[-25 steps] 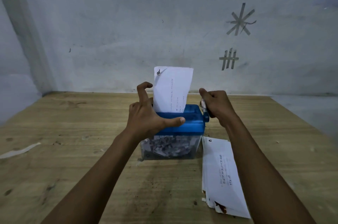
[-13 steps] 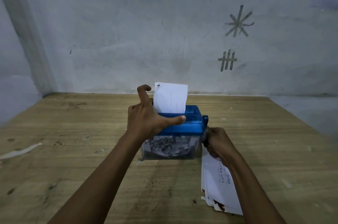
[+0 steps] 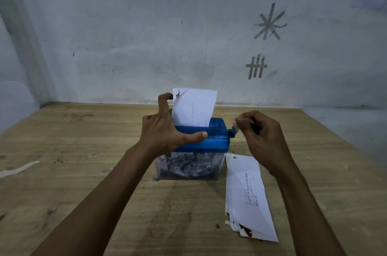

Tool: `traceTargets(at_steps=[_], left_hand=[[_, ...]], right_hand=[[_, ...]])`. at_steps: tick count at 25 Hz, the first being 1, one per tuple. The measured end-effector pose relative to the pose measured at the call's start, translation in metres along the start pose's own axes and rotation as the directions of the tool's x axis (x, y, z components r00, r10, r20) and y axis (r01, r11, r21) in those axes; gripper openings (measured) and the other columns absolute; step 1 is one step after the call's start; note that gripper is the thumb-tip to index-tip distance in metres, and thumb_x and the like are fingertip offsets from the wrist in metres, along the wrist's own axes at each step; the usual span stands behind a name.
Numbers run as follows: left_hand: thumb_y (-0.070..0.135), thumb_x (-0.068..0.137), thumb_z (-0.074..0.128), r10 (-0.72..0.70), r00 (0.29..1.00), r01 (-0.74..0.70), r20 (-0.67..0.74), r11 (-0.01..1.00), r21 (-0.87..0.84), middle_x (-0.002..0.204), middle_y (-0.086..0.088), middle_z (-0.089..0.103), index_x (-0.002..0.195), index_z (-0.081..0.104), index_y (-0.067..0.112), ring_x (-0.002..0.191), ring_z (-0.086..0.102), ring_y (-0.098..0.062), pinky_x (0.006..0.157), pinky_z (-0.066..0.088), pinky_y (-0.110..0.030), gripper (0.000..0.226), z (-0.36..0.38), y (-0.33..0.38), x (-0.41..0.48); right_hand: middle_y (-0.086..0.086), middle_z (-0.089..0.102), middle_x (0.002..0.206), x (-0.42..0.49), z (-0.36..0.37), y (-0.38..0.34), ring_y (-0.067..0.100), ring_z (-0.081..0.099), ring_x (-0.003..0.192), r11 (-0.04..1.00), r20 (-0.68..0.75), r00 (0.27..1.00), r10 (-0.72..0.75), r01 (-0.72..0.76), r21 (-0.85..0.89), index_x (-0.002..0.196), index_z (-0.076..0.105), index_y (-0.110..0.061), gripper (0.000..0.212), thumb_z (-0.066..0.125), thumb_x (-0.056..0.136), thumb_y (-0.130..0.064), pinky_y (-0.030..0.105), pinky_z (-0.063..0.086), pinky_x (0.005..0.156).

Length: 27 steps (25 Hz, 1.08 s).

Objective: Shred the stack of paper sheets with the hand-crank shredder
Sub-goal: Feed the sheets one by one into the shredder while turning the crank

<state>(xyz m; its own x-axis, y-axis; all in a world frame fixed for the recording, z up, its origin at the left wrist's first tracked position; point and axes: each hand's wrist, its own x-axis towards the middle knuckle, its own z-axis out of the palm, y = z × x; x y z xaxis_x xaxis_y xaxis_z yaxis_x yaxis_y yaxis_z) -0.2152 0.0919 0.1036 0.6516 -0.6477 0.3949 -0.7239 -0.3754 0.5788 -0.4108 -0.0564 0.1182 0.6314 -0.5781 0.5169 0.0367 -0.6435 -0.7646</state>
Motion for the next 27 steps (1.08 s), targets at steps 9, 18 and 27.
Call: traceTargets(at_steps=[9,18,27], left_hand=[[0.094,0.05,0.067,-0.036,0.999,0.037,-0.019,0.998,0.057,0.106,0.01,0.052,0.115,0.028,0.03,0.097,0.055,-0.019,0.1,0.042,-0.046,0.099,0.002,0.004,-0.002],[0.095,0.052,0.062,-0.074,0.996,0.081,-0.053,0.987,0.142,0.112,0.005,0.058,0.127,0.038,0.024,0.11,0.059,-0.024,0.099,0.035,-0.042,0.106,0.003,0.005,-0.002],[0.107,0.043,0.032,0.008,1.0,-0.007,-0.002,0.972,0.235,0.103,0.007,0.065,0.121,0.058,0.03,0.099,0.059,-0.019,0.09,0.036,-0.038,0.113,0.004,-0.001,0.004]], right_hand=[[0.017,0.06,0.083,0.067,0.052,0.074,0.027,0.052,0.075,0.761,0.18,0.807,0.563,-0.591,0.269,0.083,0.062,-0.011,0.021,0.057,0.098,-0.024,0.04,0.043,0.065],[-0.004,0.051,0.057,-0.033,0.036,0.049,0.003,0.041,0.045,0.909,0.109,0.903,0.416,-0.418,-0.002,0.075,0.054,-0.014,0.037,0.039,0.108,-0.025,0.018,0.032,0.045],[-0.014,0.068,0.085,-0.029,0.003,0.021,0.007,0.065,0.077,0.998,-0.024,0.999,-0.045,0.046,0.039,0.104,0.066,-0.021,0.019,0.06,0.094,-0.036,0.019,0.052,0.065]])
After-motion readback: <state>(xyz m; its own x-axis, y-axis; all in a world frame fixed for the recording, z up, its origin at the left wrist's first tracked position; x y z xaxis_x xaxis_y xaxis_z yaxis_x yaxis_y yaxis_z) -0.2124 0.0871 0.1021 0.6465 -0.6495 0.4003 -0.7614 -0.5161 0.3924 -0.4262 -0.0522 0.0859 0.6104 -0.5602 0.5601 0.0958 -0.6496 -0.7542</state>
